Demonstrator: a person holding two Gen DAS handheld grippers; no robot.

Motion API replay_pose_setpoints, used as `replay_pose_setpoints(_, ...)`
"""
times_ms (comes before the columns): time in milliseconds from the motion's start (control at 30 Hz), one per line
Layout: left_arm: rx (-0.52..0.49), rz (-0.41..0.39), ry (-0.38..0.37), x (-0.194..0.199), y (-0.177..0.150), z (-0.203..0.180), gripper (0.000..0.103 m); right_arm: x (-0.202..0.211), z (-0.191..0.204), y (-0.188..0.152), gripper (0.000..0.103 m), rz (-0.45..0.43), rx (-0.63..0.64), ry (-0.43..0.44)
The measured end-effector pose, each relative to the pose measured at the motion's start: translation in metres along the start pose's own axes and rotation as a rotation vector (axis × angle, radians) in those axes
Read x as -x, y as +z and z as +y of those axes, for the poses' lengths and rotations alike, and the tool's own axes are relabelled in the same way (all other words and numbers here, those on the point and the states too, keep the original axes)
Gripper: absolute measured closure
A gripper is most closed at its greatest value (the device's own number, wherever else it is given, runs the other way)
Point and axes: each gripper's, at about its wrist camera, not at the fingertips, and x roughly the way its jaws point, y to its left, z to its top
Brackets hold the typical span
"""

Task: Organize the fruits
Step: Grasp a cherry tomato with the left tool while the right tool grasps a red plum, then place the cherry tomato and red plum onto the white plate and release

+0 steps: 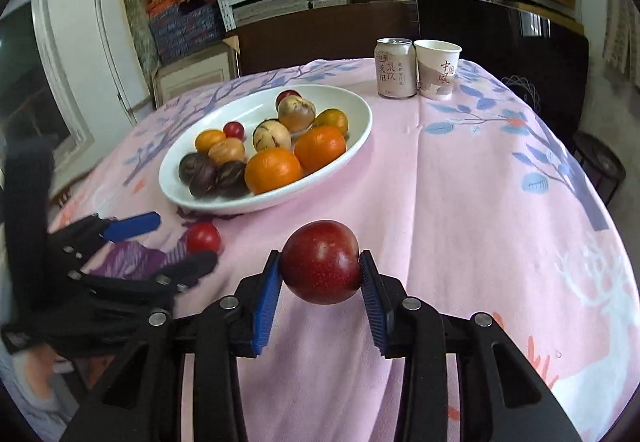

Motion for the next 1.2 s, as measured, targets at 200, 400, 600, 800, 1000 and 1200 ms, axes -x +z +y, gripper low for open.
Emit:
replay_pose_setpoints(200,0.034,0.031,-0.052,-0.012,0.006,0.004,0.058,-0.003,0.001,-0.002,0.063,0.013,-0.007,0.036)
replay_pose_setpoints(400,-0.008,0.013,-0.049,-0.007,0.003,-0.005,0.074,-0.004,-0.001,0.000,0.063,0.019,-0.020,0.052)
replay_pose_setpoints(600,0.011,-0.008,-0.080,0.010,-0.006,-0.001,0.074,-0.008,-0.006,0.000,0.063,0.030,-0.050,0.063)
replay_pose_setpoints(800,0.051,-0.113,-0.046,0.051,0.004,0.022,0.074,0.000,-0.007,0.001,0.063,-0.016,-0.070,0.112)
replay_pose_setpoints(1000,0.090,-0.151,0.006,0.060,0.055,0.065,0.074,0.002,0.003,0.031,0.063,-0.024,-0.044,0.151)
replay_pose_setpoints(1200,0.149,-0.150,0.001,0.026,0.109,0.095,0.074,-0.024,0.030,0.085,0.063,-0.047,0.046,0.124)
